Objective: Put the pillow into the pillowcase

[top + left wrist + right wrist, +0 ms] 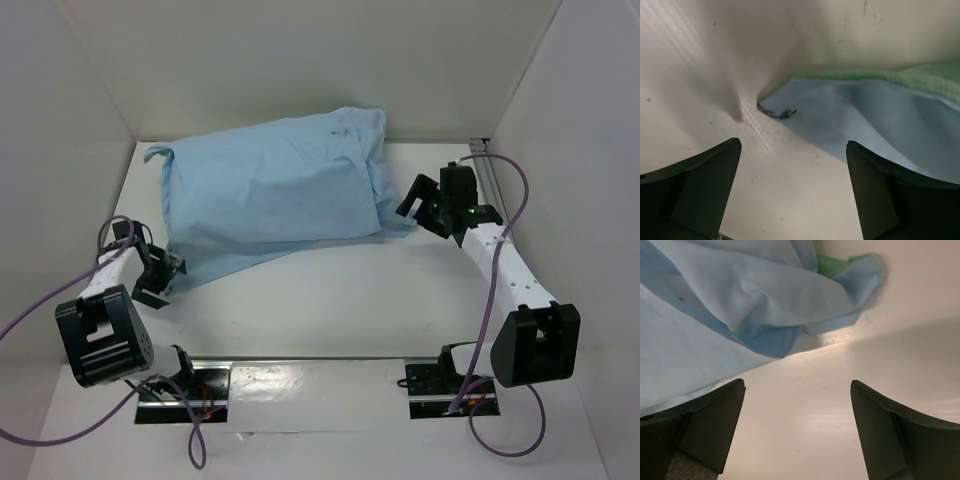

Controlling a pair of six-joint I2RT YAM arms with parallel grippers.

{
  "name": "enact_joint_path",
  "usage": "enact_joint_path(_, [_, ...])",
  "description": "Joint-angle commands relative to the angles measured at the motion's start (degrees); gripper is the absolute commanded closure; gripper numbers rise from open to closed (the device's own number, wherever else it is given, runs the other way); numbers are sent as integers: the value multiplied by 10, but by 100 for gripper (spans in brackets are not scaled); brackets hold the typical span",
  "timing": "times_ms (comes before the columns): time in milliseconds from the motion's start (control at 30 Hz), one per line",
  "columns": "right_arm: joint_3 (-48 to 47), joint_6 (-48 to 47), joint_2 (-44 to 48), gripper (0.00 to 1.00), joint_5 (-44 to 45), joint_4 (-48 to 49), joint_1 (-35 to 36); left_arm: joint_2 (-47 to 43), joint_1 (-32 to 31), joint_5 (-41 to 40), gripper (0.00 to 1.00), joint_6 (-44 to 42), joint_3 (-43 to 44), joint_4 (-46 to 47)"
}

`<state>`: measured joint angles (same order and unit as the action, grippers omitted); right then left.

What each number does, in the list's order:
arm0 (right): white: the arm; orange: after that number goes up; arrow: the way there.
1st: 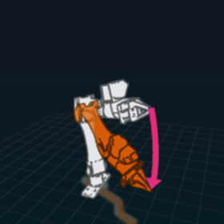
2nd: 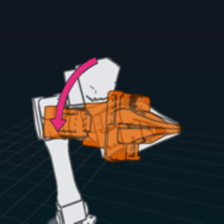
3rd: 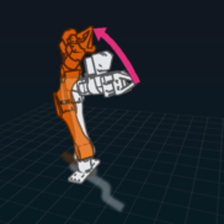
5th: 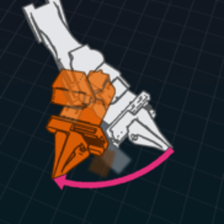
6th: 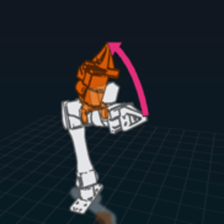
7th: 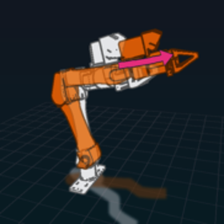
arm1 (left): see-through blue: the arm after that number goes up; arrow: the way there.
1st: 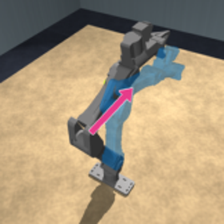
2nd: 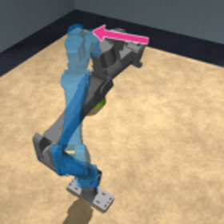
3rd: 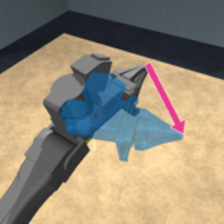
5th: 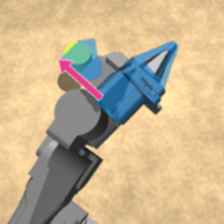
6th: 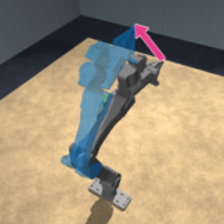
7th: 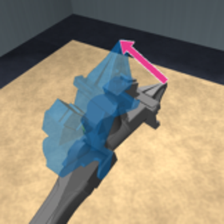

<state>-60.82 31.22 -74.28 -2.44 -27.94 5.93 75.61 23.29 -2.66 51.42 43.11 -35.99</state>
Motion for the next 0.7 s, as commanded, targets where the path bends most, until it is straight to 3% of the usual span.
enact_joint_path(0, [10, -5, 16, 7, -8, -8, -9, 43, 5, 12, 2, 12, 10, 61])
enact_joint_path(267, [16, -5, 11, 7, -14, -13, -27, 149, 5, 17, 20, 7, 32, 104])
enact_joint_path(367, [29, 1, 4, 7, -21, -13, -37, 161, 5, 23, 46, 7, 32, 117])
enact_joint_path(400, [29, 1, -5, 7, -27, -13, -44, 167, 0, 30, 75, 2, 39, 117])
enact_joint_path(467, [35, 1, -20, 7, -39, -8, -50, 167, 0, 36, 96, 2, 52, 117])
enact_joint_path(500, [41, 6, -25, 7, -44, -8, -51, 172, 0, 36, 100, 2, 52, 111])
enact_joint_path(667, [53, 25, -70, 6, -57, 24, -62, 115, 0, 58, 100, -4, 86, 83])
